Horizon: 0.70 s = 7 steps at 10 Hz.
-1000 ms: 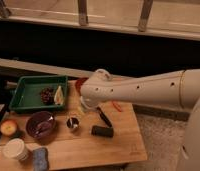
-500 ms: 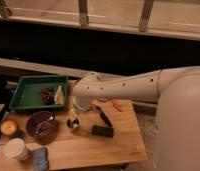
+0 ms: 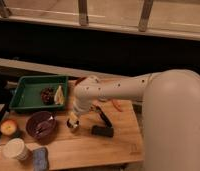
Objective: Stack cups into tray
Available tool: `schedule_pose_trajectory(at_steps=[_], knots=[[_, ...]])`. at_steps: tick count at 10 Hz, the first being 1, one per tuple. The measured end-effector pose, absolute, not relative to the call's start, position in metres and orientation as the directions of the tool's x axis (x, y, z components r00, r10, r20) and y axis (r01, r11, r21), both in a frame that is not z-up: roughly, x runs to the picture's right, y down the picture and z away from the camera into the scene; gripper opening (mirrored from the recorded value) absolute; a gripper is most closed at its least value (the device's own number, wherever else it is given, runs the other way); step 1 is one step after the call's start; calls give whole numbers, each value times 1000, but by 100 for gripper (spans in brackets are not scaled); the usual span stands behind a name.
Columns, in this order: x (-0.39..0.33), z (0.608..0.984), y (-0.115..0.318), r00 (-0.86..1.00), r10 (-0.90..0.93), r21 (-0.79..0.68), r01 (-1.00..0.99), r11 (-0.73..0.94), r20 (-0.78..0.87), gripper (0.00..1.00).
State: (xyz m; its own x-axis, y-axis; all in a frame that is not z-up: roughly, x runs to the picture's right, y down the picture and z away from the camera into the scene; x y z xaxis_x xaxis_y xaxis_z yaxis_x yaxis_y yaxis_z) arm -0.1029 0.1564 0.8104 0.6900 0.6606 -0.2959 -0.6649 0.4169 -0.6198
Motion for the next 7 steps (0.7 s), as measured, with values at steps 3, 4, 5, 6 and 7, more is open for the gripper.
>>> schedule_pose_trajectory(at_steps=[3,4,5,6,7], knots=[[-113,816,166,704,641,-628,-656,419,-307,54],[-111,814,166,707,640,-623,-654,428,-303,43],[-110,813,166,708,640,-620,-654,433,-299,32],[-110,812,167,711,638,-621,-651,437,-296,23],[-111,811,168,715,635,-623,-647,440,-293,15]])
